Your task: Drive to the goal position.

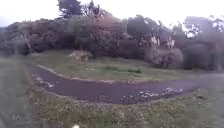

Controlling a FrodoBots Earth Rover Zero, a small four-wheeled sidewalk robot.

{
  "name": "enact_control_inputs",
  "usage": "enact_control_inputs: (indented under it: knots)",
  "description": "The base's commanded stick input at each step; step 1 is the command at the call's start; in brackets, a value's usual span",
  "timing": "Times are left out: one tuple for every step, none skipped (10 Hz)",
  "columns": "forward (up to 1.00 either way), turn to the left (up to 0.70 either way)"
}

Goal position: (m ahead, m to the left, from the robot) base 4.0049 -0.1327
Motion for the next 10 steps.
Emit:
enact_control_inputs:
  knots:
    - [0.45, 0.00]
    - [0.45, 0.00]
    - [0.45, 0.00]
    - [0.45, 0.00]
    - [0.45, 0.00]
    - [0.45, 0.00]
    - [0.45, 0.00]
    - [0.45, 0.00]
    - [0.45, 0.00]
    - [0.45, 0.00]
